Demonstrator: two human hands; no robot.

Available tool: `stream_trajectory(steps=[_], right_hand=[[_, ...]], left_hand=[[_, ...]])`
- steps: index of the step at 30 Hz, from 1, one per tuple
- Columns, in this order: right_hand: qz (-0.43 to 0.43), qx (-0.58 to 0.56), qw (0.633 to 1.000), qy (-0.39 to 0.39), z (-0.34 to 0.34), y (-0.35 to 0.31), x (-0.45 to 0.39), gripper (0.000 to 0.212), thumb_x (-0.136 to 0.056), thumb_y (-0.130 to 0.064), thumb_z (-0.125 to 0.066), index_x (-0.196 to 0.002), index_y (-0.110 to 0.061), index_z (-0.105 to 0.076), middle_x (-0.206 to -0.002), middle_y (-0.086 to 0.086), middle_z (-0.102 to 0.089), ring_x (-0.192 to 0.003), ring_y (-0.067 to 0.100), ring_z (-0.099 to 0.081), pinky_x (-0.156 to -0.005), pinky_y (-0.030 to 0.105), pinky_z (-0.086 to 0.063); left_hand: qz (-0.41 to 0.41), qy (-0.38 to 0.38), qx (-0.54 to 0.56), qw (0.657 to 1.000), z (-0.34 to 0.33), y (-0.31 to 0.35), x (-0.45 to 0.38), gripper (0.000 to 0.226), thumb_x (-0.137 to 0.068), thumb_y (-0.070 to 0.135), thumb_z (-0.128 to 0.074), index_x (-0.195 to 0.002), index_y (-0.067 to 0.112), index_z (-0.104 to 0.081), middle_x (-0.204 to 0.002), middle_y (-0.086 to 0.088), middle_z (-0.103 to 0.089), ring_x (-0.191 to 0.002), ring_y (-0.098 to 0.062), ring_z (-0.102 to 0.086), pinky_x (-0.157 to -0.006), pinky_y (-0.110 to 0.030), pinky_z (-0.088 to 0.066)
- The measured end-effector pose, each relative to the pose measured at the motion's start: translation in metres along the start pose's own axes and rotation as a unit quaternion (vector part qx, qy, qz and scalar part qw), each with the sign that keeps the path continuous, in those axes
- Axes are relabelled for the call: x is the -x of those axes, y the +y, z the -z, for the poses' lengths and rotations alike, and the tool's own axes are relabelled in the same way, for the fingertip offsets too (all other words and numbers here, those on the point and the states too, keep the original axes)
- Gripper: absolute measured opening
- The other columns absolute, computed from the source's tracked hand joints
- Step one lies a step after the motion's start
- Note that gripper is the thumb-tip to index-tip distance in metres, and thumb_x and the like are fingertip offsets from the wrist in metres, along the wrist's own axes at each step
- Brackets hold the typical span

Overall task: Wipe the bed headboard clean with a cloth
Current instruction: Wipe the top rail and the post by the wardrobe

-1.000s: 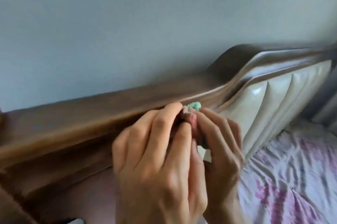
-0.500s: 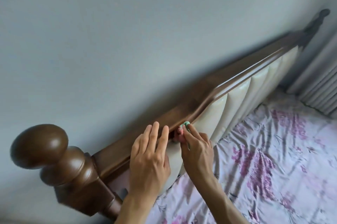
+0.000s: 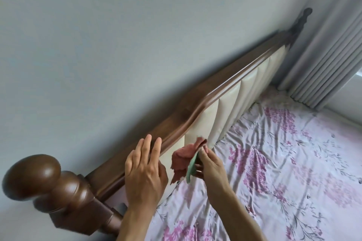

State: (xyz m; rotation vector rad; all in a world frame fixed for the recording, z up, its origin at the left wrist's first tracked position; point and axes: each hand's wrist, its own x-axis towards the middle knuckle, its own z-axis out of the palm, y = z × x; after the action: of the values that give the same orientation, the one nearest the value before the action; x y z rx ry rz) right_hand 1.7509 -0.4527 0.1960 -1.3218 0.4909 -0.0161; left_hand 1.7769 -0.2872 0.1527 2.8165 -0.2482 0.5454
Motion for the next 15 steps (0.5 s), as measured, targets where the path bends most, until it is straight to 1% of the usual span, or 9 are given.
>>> stream_trajectory(steps=[2,4,6,7,8,9,11,13,15], right_hand=[[0.03,0.032,0.999,0.005,0.012,-0.009,0.004,0.037,-0.105,-0.027,-0.045,-0.095,-0.004,-0.071,-0.079,0.014,-0.073,-0.07,0.027,-0.067,-0.062,0.034,-0.057],[0.114,0.2,0.973,0.002,0.027,-0.016,0.007,0.038,-0.106,-0.028,-0.043,-0.085,-0.013,-0.071,-0.072,0.008,-0.071,-0.071,0.027,-0.068,-0.064,0.042,-0.058],[0.199,0.44,0.875,0.039,0.044,-0.02,0.011,0.034,-0.102,-0.038,-0.043,-0.074,-0.034,-0.062,-0.068,-0.012,-0.064,-0.067,0.005,-0.06,-0.058,0.029,-0.047],[0.233,0.5,0.831,0.066,0.049,-0.025,0.015,0.03,-0.101,-0.042,-0.045,-0.077,-0.039,-0.063,-0.073,-0.018,-0.061,-0.07,0.0,-0.056,-0.058,0.022,-0.04],[0.249,0.514,0.817,0.079,0.053,-0.029,0.02,0.026,-0.1,-0.044,-0.045,-0.087,-0.042,-0.068,-0.082,-0.022,-0.062,-0.077,-0.002,-0.056,-0.06,0.016,-0.037],[0.248,0.504,0.823,0.079,0.057,-0.032,0.022,0.026,-0.1,-0.043,-0.046,-0.096,-0.042,-0.072,-0.091,-0.023,-0.064,-0.084,-0.003,-0.058,-0.063,0.011,-0.037],[0.229,0.451,0.859,0.073,0.061,-0.037,0.02,0.025,-0.1,-0.036,-0.051,-0.1,-0.034,-0.076,-0.098,-0.019,-0.067,-0.088,-0.002,-0.06,-0.066,0.008,-0.04],[0.211,0.402,0.887,0.08,0.062,-0.04,0.015,0.024,-0.1,-0.03,-0.055,-0.093,-0.029,-0.077,-0.082,-0.019,-0.067,-0.073,-0.004,-0.058,-0.057,0.01,-0.038],[0.206,0.379,0.898,0.091,0.063,-0.041,0.01,0.029,-0.1,-0.031,-0.055,-0.081,-0.02,-0.073,-0.059,-0.018,-0.054,-0.053,0.0,-0.046,-0.048,0.014,-0.03]], left_hand=[[-0.006,0.012,-0.01,1.0,-0.002,0.001,0.0,0.065,-0.081,0.015,-0.052,-0.146,0.02,-0.045,-0.153,-0.008,-0.044,-0.139,-0.027,-0.041,-0.109,-0.044,-0.031],[-0.011,0.027,-0.026,0.999,-0.004,0.001,0.0,0.062,-0.083,0.016,-0.046,-0.146,0.019,-0.045,-0.152,-0.009,-0.044,-0.139,-0.028,-0.042,-0.108,-0.046,-0.032],[-0.007,0.026,-0.036,0.999,-0.005,-0.001,0.002,0.061,-0.086,0.018,-0.042,-0.147,0.021,-0.043,-0.154,-0.008,-0.043,-0.14,-0.028,-0.041,-0.108,-0.046,-0.031],[-0.005,0.022,-0.041,0.999,-0.004,-0.004,0.003,0.063,-0.087,0.019,-0.041,-0.149,0.022,-0.04,-0.156,-0.007,-0.04,-0.141,-0.027,-0.039,-0.109,-0.046,-0.03],[-0.006,0.013,-0.049,0.999,-0.001,-0.006,0.005,0.065,-0.086,0.019,-0.042,-0.151,0.024,-0.038,-0.157,-0.006,-0.038,-0.142,-0.027,-0.037,-0.11,-0.046,-0.028],[-0.008,0.006,-0.053,0.999,0.003,-0.007,0.007,0.067,-0.086,0.02,-0.043,-0.152,0.025,-0.035,-0.158,-0.006,-0.036,-0.143,-0.027,-0.036,-0.11,-0.047,-0.028],[-0.012,-0.001,-0.056,0.998,0.008,-0.006,0.008,0.068,-0.085,0.021,-0.044,-0.152,0.025,-0.035,-0.158,-0.006,-0.036,-0.143,-0.027,-0.036,-0.109,-0.047,-0.027],[-0.002,0.007,-0.051,0.999,0.008,-0.004,0.008,0.067,-0.085,0.021,-0.045,-0.151,0.025,-0.037,-0.158,-0.006,-0.037,-0.142,-0.028,-0.038,-0.109,-0.048,-0.028],[0.009,0.027,-0.048,0.998,0.004,-0.003,0.007,0.065,-0.086,0.02,-0.045,-0.15,0.026,-0.039,-0.157,-0.005,-0.038,-0.14,-0.028,-0.04,-0.108,-0.048,-0.028]])
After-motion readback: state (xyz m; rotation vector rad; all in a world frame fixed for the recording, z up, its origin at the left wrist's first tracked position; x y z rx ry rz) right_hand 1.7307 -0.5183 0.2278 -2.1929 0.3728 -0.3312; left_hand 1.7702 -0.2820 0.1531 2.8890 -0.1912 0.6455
